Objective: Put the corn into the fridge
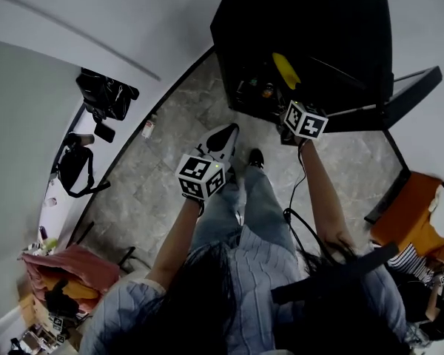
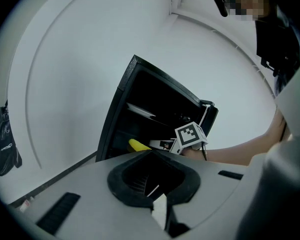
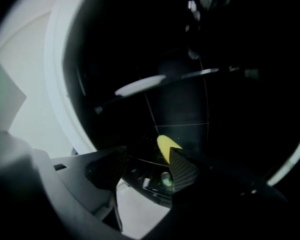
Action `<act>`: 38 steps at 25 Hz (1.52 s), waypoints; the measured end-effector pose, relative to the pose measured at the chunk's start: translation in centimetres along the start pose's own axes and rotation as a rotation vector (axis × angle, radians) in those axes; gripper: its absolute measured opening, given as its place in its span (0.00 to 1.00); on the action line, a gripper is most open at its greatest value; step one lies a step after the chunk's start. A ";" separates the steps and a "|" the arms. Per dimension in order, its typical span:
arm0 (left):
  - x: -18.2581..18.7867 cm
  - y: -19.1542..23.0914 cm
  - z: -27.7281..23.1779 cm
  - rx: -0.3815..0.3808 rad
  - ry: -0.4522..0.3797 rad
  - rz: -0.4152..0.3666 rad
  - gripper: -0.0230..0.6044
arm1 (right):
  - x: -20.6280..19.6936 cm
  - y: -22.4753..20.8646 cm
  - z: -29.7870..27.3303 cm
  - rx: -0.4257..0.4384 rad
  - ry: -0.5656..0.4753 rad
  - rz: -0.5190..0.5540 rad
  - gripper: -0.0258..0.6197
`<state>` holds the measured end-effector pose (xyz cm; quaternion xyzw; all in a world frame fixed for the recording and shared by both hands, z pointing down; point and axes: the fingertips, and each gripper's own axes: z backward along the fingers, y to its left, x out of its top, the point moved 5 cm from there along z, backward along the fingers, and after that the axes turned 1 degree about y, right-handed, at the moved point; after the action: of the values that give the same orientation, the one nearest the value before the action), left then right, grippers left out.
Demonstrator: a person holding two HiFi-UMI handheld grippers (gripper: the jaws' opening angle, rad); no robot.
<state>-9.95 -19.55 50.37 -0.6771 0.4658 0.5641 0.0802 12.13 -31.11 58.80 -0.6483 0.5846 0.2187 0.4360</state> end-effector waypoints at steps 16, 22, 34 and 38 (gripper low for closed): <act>2.3 -2.8 5.8 -0.094 -0.050 -0.076 0.05 | -0.5 10.8 12.6 0.224 -0.123 -0.142 0.43; 3.8 -3.1 8.7 -0.129 -0.099 -0.077 0.05 | -0.5 13.8 16.5 0.217 -0.175 -0.141 0.25; 1.0 -3.9 9.2 -0.219 -0.070 0.044 0.05 | -2.6 15.6 22.8 0.200 -0.195 -0.173 0.15; -0.1 -6.0 8.6 -0.266 -0.042 0.029 0.05 | -2.9 15.3 23.7 0.216 -0.198 -0.171 0.14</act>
<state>-11.59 -10.69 44.96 -0.6630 0.3949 0.6360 -0.0087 2.36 -8.99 43.96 -0.6203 0.5018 0.1796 0.5755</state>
